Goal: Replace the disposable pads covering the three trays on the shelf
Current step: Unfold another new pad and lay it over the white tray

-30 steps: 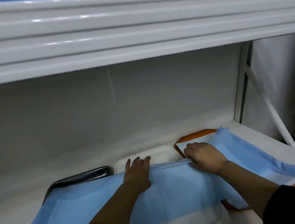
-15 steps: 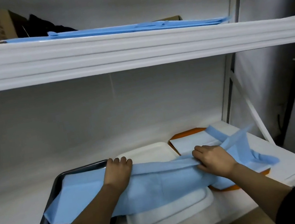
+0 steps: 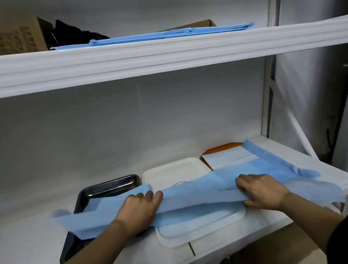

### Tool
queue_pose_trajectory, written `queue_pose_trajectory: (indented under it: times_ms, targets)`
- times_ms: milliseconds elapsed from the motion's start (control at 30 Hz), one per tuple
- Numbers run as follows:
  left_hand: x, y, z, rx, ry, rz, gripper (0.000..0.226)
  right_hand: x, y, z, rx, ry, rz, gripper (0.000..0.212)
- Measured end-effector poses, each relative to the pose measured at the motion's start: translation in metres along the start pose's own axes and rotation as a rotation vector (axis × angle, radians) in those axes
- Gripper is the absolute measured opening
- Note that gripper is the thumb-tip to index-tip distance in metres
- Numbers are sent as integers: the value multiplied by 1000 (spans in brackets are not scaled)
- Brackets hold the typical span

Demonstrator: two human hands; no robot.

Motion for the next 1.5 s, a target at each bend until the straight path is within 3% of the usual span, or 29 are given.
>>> queue_pose_trajectory:
  times_ms: [133,333,633,700,800,900,1000,1133,1233,1500]
  targets:
    - [1,-22,-14,115,59,-29,68,-1,25,-13,-31,101,93,35]
    - [9,-65,-33,217,133,13,42,17,63,-33,-267,192,-63,25]
    - [35,-111,-53,172,362,-195,41,38,92,-54,-420,372,-2,33]
    - [39,-114,-55,145,514,-330,42,39,95,-54,-402,406,23,35]
    - [36,-115,-59,110,575,-429,40,41,99,-54,-369,417,52,54]
    - [36,-103,-54,32,558,-540,40,40,98,-45,-292,388,83,61]
    - [29,-79,-40,-84,423,-645,29,35,94,-24,-165,276,135,51]
    - [32,-41,-24,-226,280,-560,20,40,88,6,8,226,100,29]
    - [54,-9,-25,-344,337,-495,20,52,92,30,85,271,15,15]
    - [95,44,-34,-440,498,-309,42,91,104,70,74,380,-114,37]
Point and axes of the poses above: each hand's wrist, its own z-axis towards the middle knuckle, its own x-axis out of the palm, y = z × x, the point moved 5 cm from there along z, towards the middle knuckle, and after that the axes turned 9 degrees about x, right-handed, at the moved point
